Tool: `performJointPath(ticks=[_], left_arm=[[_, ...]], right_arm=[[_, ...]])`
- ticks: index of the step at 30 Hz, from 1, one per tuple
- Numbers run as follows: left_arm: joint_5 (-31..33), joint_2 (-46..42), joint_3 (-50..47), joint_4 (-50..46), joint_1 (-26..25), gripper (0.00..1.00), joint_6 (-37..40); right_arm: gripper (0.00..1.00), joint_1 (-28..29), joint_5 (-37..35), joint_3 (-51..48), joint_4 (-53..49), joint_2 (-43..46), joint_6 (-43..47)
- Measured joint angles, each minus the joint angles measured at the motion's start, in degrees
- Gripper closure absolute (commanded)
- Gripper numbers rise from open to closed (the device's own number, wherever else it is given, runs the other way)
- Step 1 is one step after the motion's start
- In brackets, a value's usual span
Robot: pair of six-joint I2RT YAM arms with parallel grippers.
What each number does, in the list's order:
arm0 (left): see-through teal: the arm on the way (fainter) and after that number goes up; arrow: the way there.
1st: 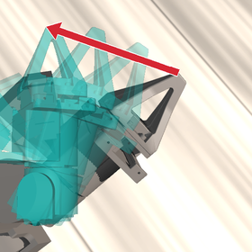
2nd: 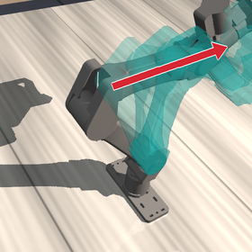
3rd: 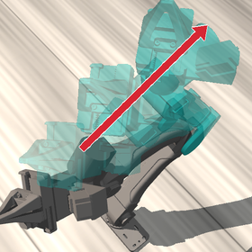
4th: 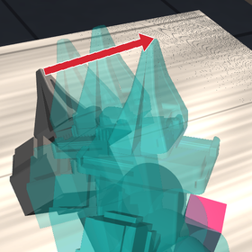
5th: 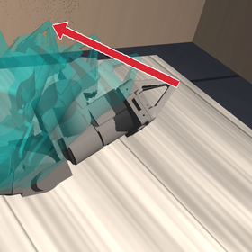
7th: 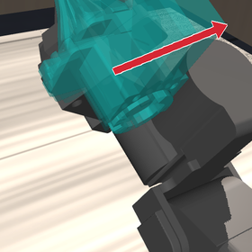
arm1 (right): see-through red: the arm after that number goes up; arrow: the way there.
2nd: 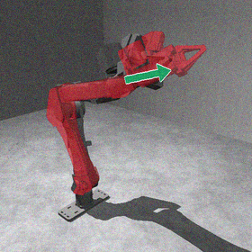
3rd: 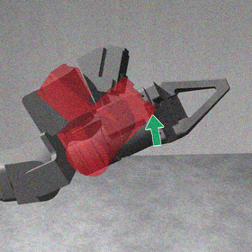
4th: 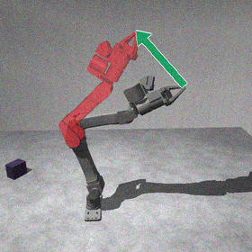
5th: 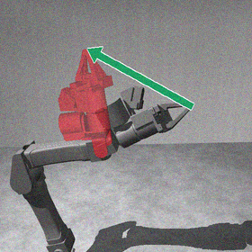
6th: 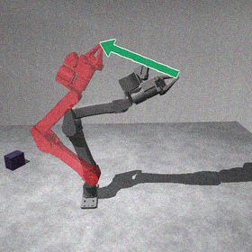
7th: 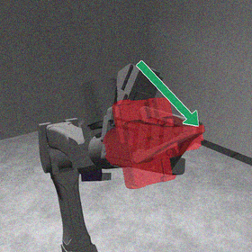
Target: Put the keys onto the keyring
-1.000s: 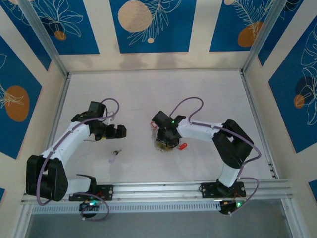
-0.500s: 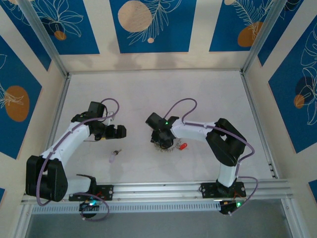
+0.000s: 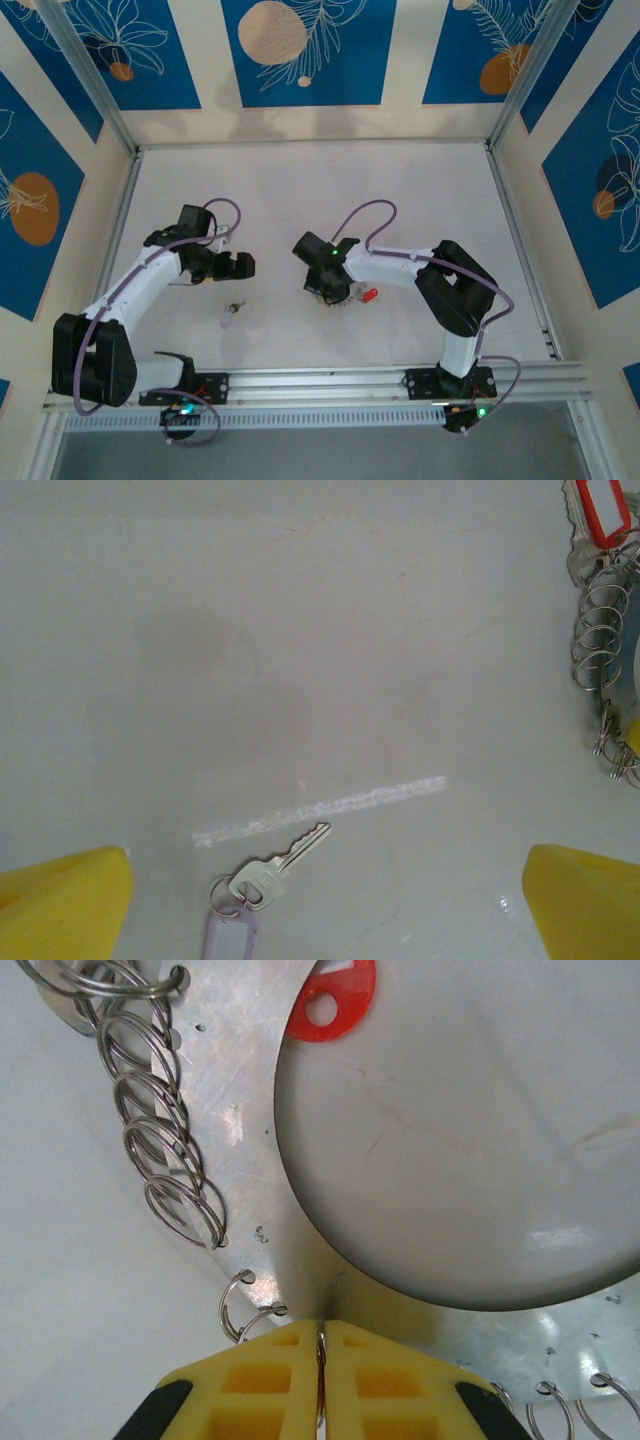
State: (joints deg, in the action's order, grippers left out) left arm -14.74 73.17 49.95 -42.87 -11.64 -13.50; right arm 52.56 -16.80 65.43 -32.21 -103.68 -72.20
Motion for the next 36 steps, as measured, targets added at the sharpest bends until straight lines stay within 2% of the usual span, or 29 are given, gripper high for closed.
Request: performJointPath(ticks=[7, 10, 17, 23, 24, 26, 27, 28, 36], left_arm=[[-0.35, -0.24, -0.22, 0.42, 0.00, 0.00, -0.02], [-2.10, -2.54, -1.51, 2.03, 0.00, 0.00, -0.09], [-12.59, -13.53, -7.15, 13.64, -0.13, 0.02, -0.98], [-18.53, -22.43, -9.64, 23.10, -1.31, 0.02, 2.23], [-19.58, -23.50, -9.62, 24.11, -1.44, 0.04, 3.85], [-21.40, -24.96, -9.51, 24.90, -1.62, 0.15, 7.28], [-22.25, -25.44, -9.35, 24.92, -1.70, 0.24, 9.05], [-22.95, -25.68, -9.18, 24.94, -1.79, 0.28, 10.75], [-26.10, -24.04, -8.59, 25.97, -2.91, 0.41, 21.59]], right_arm=[[1.00, -0.07, -0.61, -0.57, 1.33, 0.33, 0.00], [1.00, -0.07, -0.61, -1.38, 2.43, 0.92, 0.02], [1.00, -2.21, 1.03, -6.45, 6.23, 7.74, 2.12], [1.00, -6.86, 3.19, -7.80, 9.49, 15.43, 12.13], [1.00, -7.52, 3.54, -8.15, 10.01, 16.52, 14.47], [1.00, -8.44, 4.00, -8.81, 10.64, 18.58, 19.52], [1.00, -8.70, 4.37, -9.07, 10.88, 19.45, 22.21], [1.00, -8.79, 4.81, -9.20, 10.91, 20.26, 25.11], [1.00, -8.76, 11.85, -11.61, 14.62, 25.68, 48.26]])
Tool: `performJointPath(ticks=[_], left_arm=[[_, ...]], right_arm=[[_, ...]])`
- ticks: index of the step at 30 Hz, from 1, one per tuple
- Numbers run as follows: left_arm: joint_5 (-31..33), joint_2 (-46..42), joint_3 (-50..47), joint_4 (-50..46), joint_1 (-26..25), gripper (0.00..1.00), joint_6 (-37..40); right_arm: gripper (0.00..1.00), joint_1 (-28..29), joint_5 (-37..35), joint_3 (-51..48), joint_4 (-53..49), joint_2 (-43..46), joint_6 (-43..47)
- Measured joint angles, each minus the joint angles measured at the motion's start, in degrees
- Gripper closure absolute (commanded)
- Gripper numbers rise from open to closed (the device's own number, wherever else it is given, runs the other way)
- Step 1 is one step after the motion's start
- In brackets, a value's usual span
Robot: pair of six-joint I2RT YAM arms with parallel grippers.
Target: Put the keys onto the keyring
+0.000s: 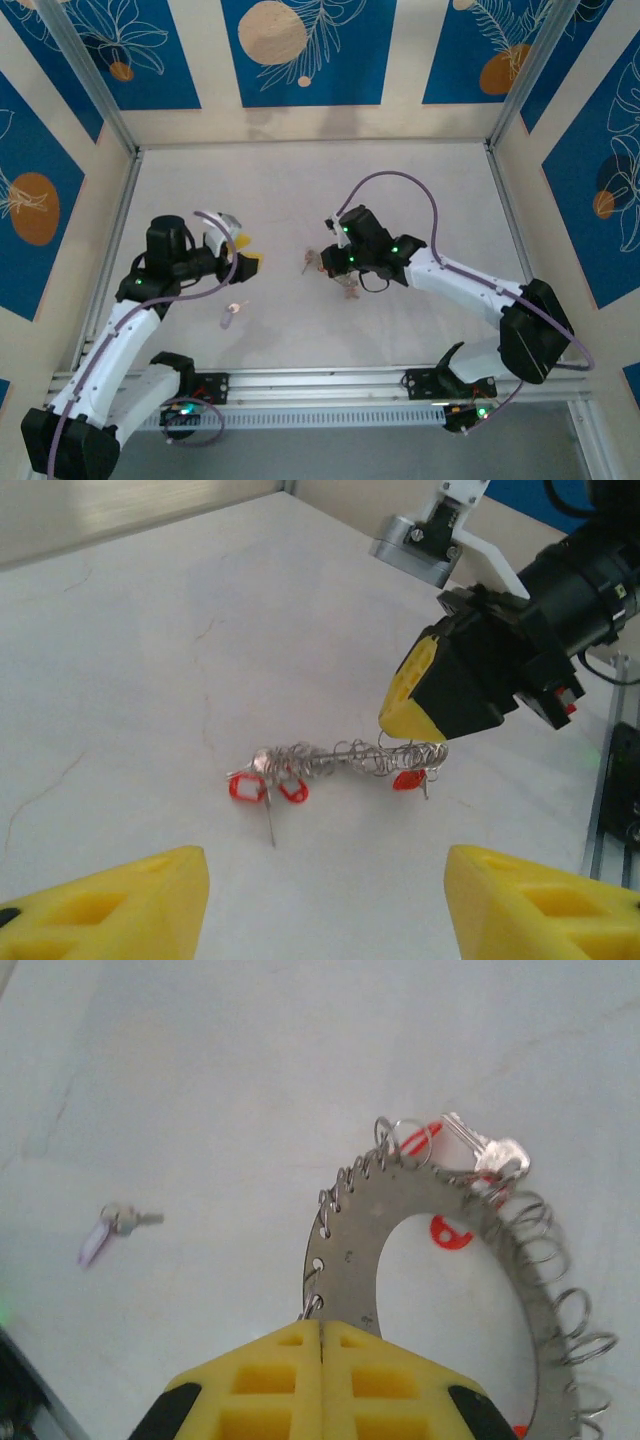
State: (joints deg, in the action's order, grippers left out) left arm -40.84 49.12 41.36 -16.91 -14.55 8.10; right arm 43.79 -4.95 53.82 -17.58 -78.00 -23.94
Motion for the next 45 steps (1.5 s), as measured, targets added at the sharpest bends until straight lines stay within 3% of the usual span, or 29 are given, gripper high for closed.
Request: performJointPath(ticks=[7, 16, 18, 25, 35, 39, 45], left_arm=[[-1.75, 4.48, 0.70, 0.46, -6.36, 0.41, 11.30], [1.60, 14.47, 0.81, 4.85, -14.82, 0.43, 19.54], [2.01, 16.44, 0.81, 6.99, -15.85, 0.52, 20.50], [0.90, 23.10, 1.49, 11.23, -20.13, 0.55, 27.19], [0.44, 25.31, 1.55, 17.35, -21.81, 0.64, 27.43], [0.42, 25.31, 1.51, 18.10, -21.88, 0.75, 26.64], [0.37, 25.31, 1.42, 17.94, -22.21, 1.00, 26.86]], right_arm=[[1.00, -0.52, 6.86, -8.66, 7.45, 6.45, 18.16], [1.00, -1.16, 14.86, -16.35, 18.53, 12.63, 35.63], [1.00, -1.25, 16.87, -17.07, 20.33, 12.87, 38.05], [1.00, -1.55, 20.83, -18.38, 25.14, 12.85, 41.48], [1.00, -2.03, 23.21, -19.15, 27.91, 12.24, 42.07], [1.00, -2.32, 23.12, -19.19, 28.94, 12.07, 42.05], [1.00, -2.67, 22.51, -19.65, 30.45, 11.76, 42.03]])
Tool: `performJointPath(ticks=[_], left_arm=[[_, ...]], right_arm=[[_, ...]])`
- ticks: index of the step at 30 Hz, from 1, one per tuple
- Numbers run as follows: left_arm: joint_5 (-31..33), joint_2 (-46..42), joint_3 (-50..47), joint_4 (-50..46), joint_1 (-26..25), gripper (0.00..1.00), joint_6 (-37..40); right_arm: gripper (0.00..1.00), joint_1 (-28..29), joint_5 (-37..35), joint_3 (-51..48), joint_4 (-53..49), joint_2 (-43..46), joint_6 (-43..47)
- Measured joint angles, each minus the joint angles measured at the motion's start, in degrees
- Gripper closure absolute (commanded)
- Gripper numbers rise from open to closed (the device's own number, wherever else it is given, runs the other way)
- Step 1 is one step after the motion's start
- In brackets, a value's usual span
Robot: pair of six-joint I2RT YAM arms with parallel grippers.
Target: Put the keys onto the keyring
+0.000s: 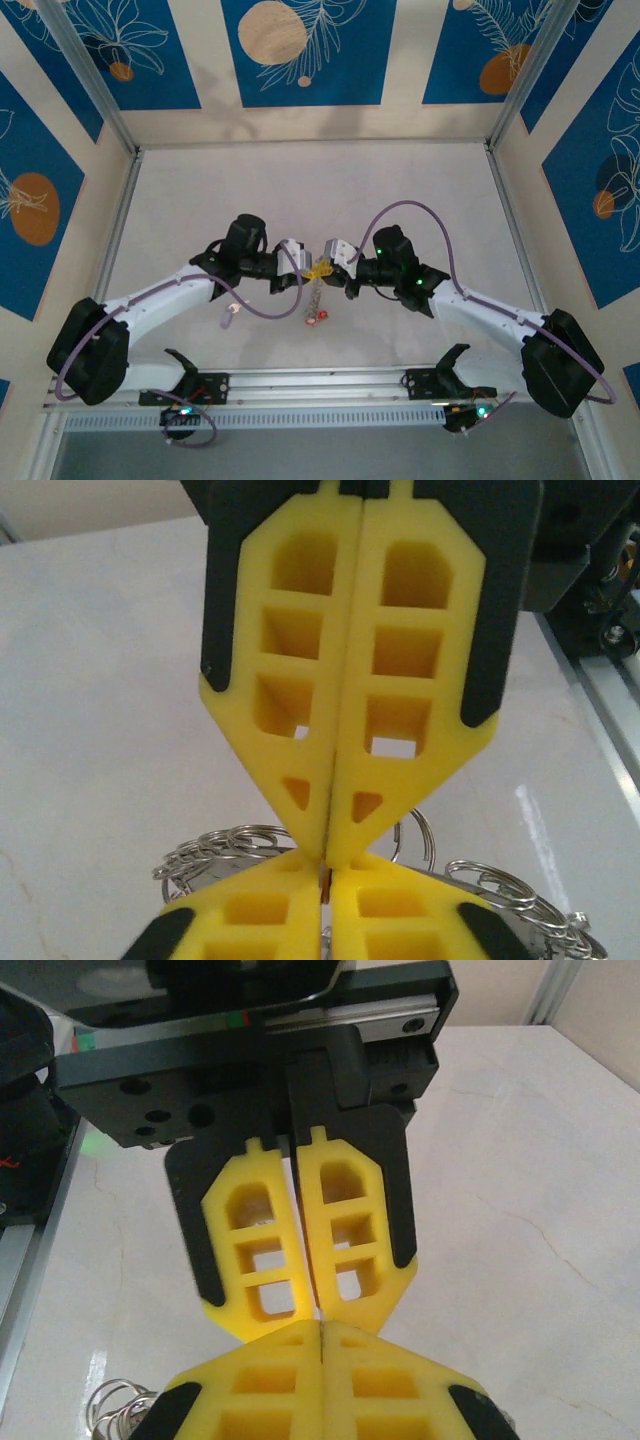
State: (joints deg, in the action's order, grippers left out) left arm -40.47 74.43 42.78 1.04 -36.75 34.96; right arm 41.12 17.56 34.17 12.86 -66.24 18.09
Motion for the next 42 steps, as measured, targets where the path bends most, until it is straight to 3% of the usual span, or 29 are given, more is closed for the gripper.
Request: performJointPath(ticks=[4, 7, 10, 12, 20, 33, 35, 38, 42], left_arm=[[0.07, 0.00, -0.04, -0.22, -0.02, 1.00, -0.02], [0.28, 0.00, -0.09, -0.20, -0.15, 1.00, 0.13], [1.64, -0.52, -0.39, -0.20, -0.28, 1.00, 0.46], [2.64, -1.16, -0.52, -0.33, -0.28, 1.00, 1.11], [4.22, -2.38, -0.52, -1.79, -0.28, 1.00, 2.80], [4.98, -3.63, -0.50, -7.08, -0.59, 1.00, 7.32], [4.98, -3.63, -0.50, -7.50, -0.66, 1.00, 7.65], [4.98, -3.67, -0.50, -7.93, -0.79, 1.00, 7.80], [4.98, -3.76, -0.50, -8.20, -0.96, 1.00, 8.55]], right_arm=[[0.98, 0.00, 0.04, -0.35, 0.37, 0.02, -0.04], [0.76, -0.02, -0.11, -1.16, 1.18, 0.39, -0.15], [0.66, -0.48, 0.39, -2.86, 1.36, 2.27, 0.57], [0.65, -1.18, 1.01, -3.78, 1.03, 4.13, 1.22], [0.77, -3.17, 2.67, -4.20, -2.14, 7.15, 3.67], [0.78, -1.97, 1.97, -0.96, -7.21, 3.87, 11.02], [0.83, -1.49, 1.70, -0.15, -7.61, 3.34, 12.50], [0.98, -1.38, 1.27, 0.57, -8.20, 2.93, 14.75], [0.97, -2.05, 1.33, 1.42, -9.33, 2.47, 16.02]])
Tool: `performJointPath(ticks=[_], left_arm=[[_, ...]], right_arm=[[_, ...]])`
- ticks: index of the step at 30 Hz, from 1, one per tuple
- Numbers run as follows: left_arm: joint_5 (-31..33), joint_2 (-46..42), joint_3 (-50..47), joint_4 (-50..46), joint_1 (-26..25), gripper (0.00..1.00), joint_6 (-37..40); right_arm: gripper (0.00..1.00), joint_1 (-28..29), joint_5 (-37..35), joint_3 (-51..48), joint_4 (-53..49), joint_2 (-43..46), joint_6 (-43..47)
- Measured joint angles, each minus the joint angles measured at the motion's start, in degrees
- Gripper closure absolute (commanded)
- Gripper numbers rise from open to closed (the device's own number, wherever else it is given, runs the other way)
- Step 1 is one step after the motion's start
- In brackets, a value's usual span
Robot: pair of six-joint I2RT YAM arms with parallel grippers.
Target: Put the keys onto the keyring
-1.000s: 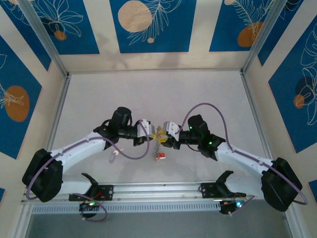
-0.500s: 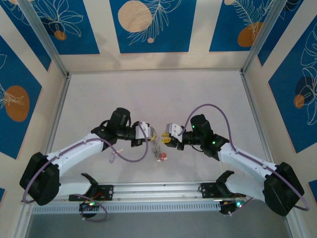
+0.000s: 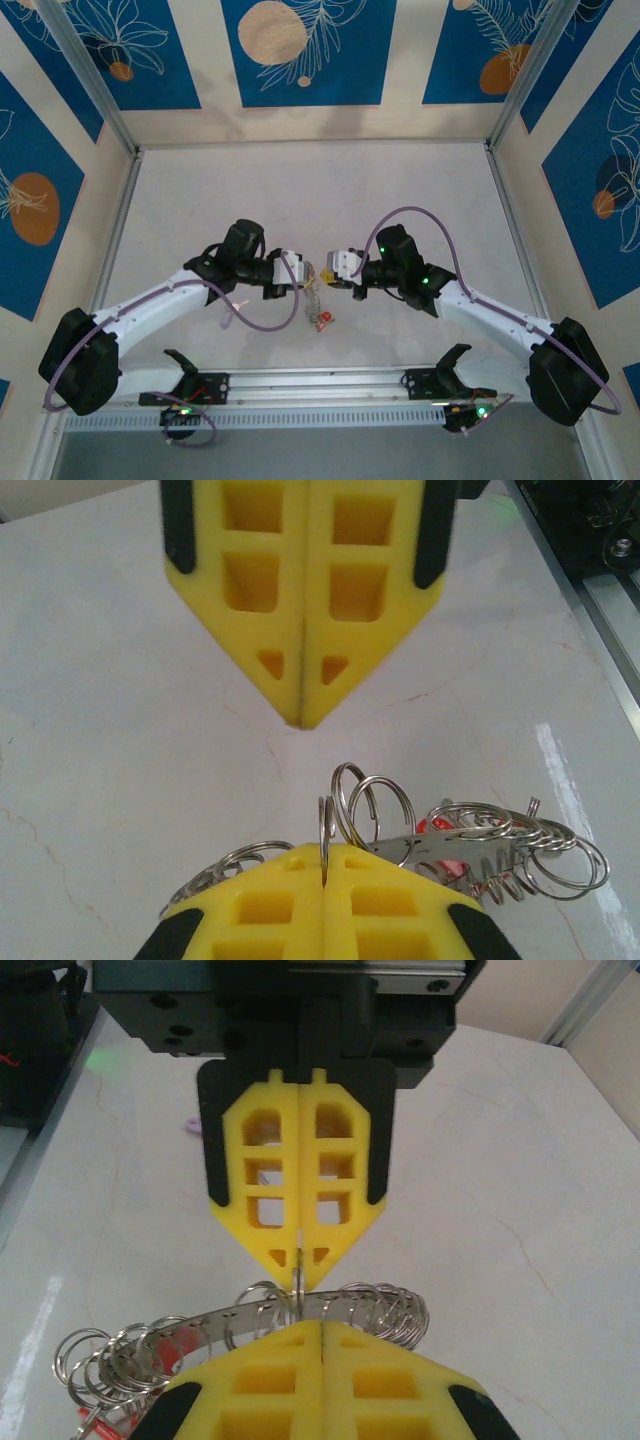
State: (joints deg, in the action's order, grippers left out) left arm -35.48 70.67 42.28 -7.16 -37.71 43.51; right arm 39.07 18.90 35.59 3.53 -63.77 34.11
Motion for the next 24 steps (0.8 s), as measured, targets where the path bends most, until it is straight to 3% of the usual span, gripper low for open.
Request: performJointPath(ticks=[7, 12, 24], left_arm=[[-0.02, -0.50, 0.00, -0.33, -0.09, 1.00, 0.17], [0.00, -0.50, 0.00, -0.42, -0.09, 1.00, 0.09], [-0.02, -0.55, 0.00, -0.39, -0.26, 1.00, -0.09]], right_arm=[[0.85, -0.26, -0.04, 0.46, -0.22, -2.23, 1.99], [0.71, 1.25, -0.57, 0.44, 0.04, -3.96, 2.12], [0.56, 4.22, -0.92, -0.70, 3.96, -3.96, -0.96]])
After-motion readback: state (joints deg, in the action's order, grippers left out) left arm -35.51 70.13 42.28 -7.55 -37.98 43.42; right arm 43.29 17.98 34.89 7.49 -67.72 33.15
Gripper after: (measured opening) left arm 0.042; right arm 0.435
